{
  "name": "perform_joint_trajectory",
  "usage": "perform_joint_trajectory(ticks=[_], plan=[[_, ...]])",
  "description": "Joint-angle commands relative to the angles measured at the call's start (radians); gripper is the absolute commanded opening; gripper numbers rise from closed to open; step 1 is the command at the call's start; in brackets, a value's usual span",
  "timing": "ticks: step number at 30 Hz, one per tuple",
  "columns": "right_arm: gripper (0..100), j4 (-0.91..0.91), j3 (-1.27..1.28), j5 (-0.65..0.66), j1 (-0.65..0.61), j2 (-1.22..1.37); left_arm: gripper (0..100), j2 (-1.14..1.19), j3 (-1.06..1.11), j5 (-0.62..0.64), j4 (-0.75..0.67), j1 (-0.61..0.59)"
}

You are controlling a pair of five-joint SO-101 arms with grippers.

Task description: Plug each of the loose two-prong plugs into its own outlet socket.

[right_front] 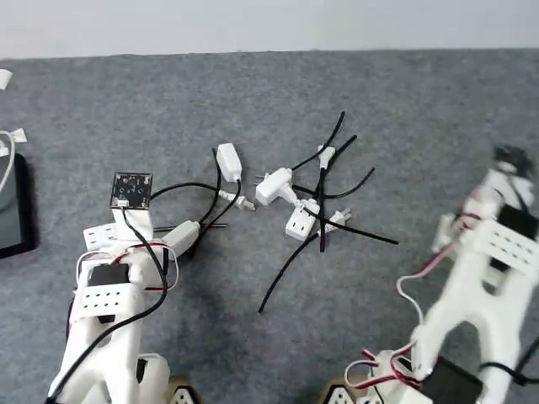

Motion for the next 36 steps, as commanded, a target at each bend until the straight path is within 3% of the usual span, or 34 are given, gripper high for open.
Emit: perform_joint_trajectory(ticks=[1,4,8,11,15,24,31,36], plan=[[4.4,-0.025,-0.005,0.020,-0.012,-0.047,1,-0.023,-0.005,-0.011,-0.025,-0.003],[16.6,0.036,-0.043,-0.044,-0.182,-0.050,1,-0.023,-0.005,-0.011,-0.025,-0.003],[30.4,0.147,-0.175,-0.290,-0.455,-0.041,1,-0.023,-0.005,-0.011,-0.023,-0.014],[29.2,0.162,-0.301,-0.489,-0.645,-0.022,1,-0.023,-0.008,-0.009,-0.025,-0.092],[24.0,0.127,-0.457,-0.591,-0.819,0.117,1,-0.017,-0.012,-0.009,-0.021,-0.193],[23.5,0.214,-0.928,-0.749,-0.989,0.596,1,-0.017,-0.010,-0.058,-0.026,-0.218],[23.5,0.223,-1.189,-0.763,-1.027,0.848,1,-0.017,-0.010,-0.064,-0.026,-0.216],[23.5,0.223,-1.249,-0.853,-1.027,0.958,1,-0.015,-0.010,-0.064,-0.026,-0.216]])
